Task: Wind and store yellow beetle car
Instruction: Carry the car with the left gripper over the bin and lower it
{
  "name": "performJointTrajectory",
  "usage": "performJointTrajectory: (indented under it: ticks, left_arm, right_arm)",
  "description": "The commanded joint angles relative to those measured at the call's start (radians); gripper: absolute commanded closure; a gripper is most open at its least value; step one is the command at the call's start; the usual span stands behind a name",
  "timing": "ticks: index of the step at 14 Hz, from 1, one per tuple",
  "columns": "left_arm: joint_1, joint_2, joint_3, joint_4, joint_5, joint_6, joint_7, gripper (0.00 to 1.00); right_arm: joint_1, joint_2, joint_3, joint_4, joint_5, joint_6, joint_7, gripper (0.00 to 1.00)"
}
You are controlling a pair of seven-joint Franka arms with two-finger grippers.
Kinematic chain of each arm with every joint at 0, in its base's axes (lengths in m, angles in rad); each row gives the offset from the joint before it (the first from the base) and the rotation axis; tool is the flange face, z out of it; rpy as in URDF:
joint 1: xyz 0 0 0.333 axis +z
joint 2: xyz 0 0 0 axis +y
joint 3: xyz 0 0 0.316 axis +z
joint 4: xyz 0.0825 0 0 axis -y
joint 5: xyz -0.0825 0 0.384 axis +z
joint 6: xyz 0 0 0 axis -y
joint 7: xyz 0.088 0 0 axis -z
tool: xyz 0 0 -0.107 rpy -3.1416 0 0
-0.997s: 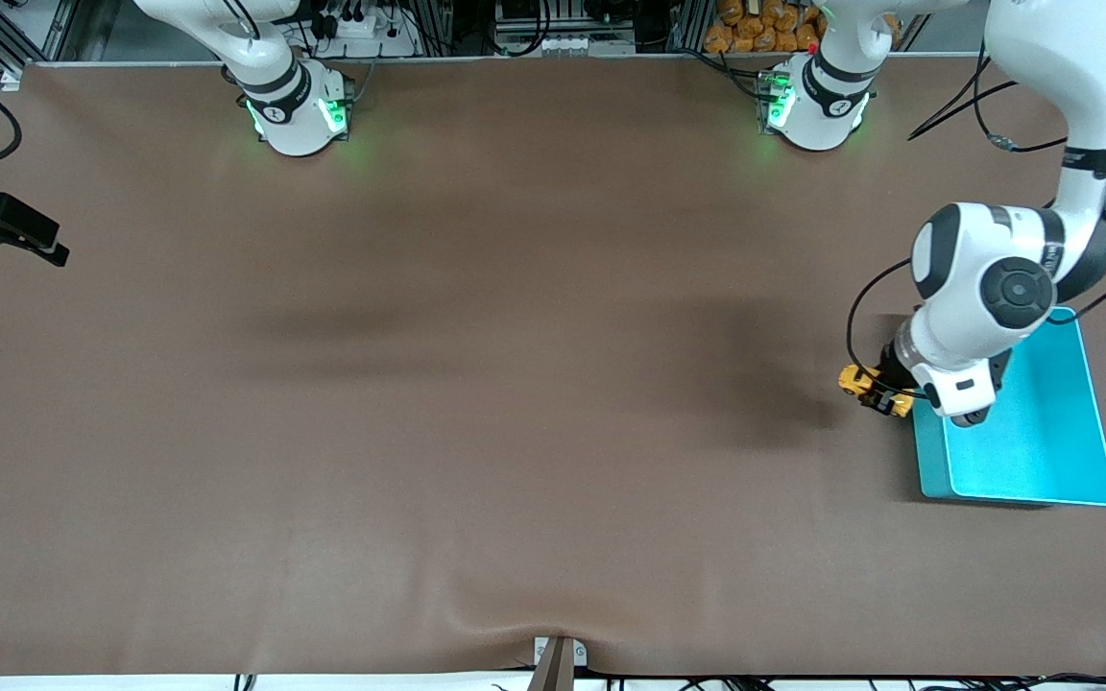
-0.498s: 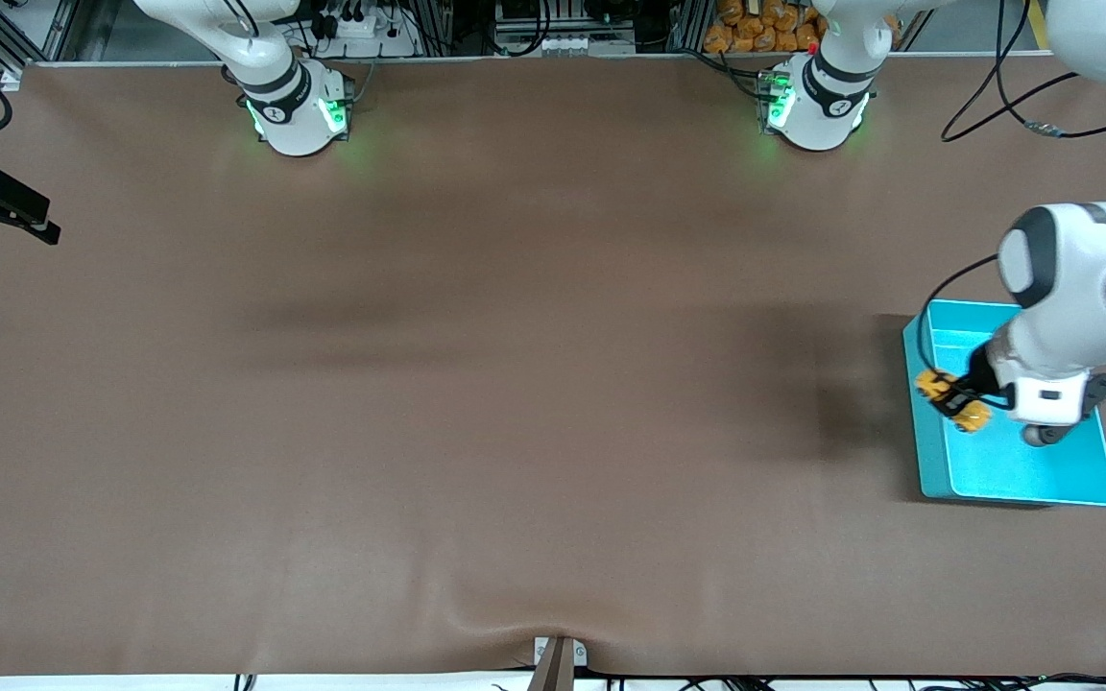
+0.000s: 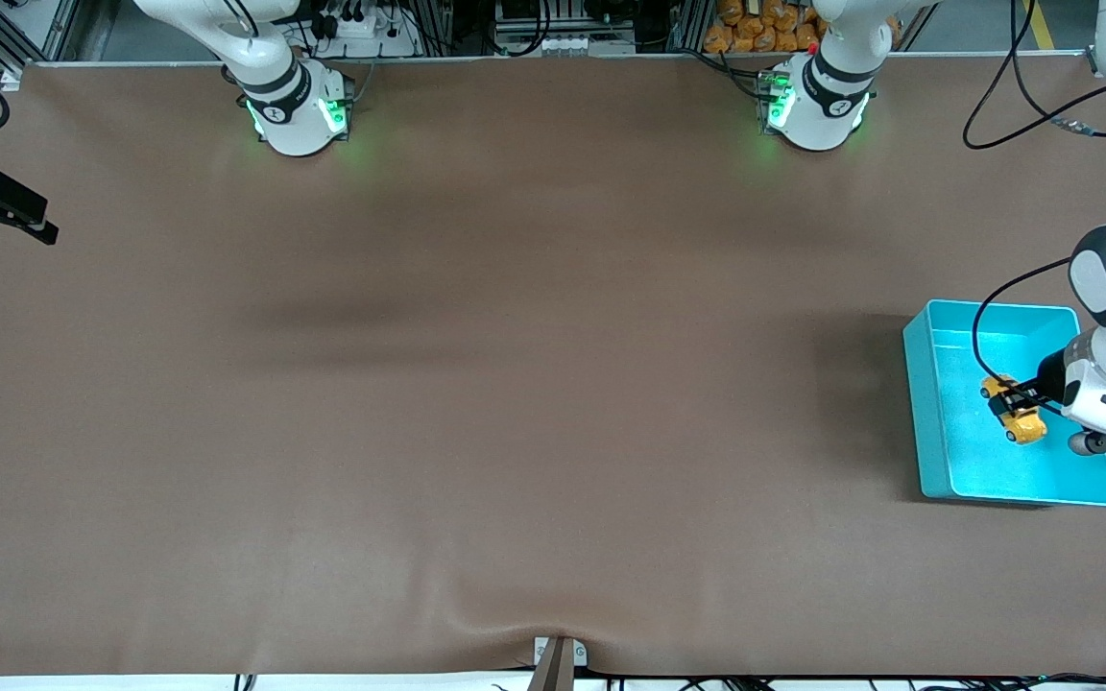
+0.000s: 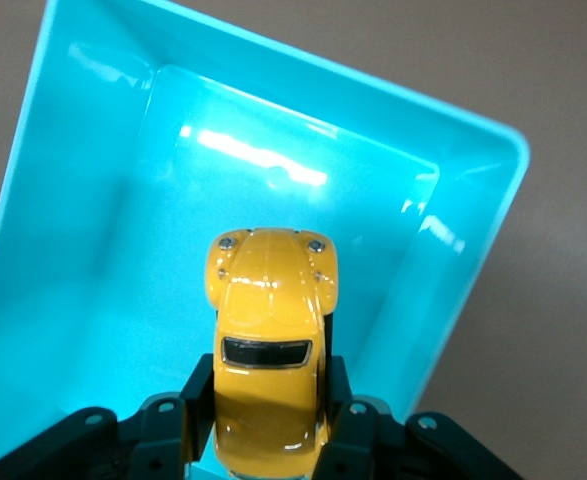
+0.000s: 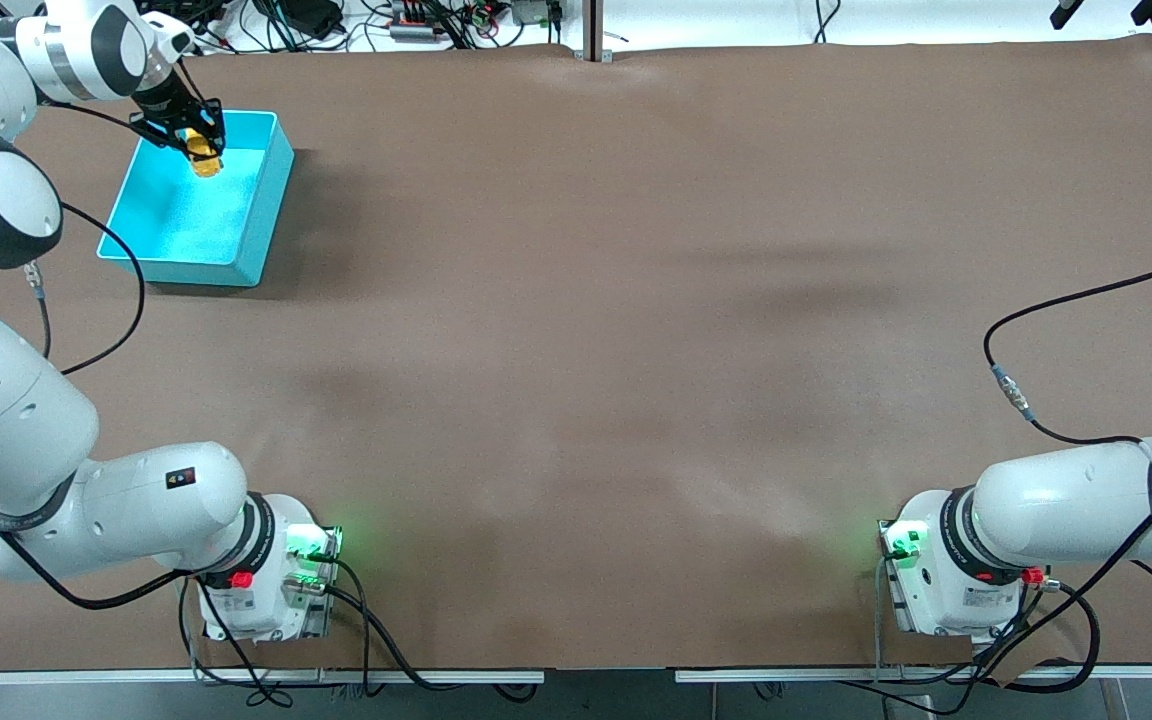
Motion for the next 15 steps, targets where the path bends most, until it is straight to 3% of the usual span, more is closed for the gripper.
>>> performJointTrajectory:
  ticks: [1, 7, 12, 15]
  left_arm:
    - [0.029, 0.036, -0.010, 0.034, 0.015, -0.024, 0.135, 1.00]
    - [0.071, 0.091, -0.009, 0.034, 0.020, 0.005, 0.357, 1.00]
    - [0.075, 0.148, -0.006, 0.033, 0.020, 0.038, 0.346, 1.00]
    - [0.084, 0.177, -0.006, 0.031, 0.090, 0.062, 0.346, 1.00]
  right_arm:
    - [0.002, -0.011, -0.003, 0.008, -0.007, -0.009, -0.007, 0.00]
    - [-0.010, -0.010, -0.002, 0.007, -0.007, -0.012, -0.007, 0.00]
    - [-0.010, -0.010, -0.003, 0.007, -0.007, -0.009, -0.005, 0.00]
    - [-0.013, -0.011, -0.003, 0.007, -0.007, -0.007, -0.007, 0.00]
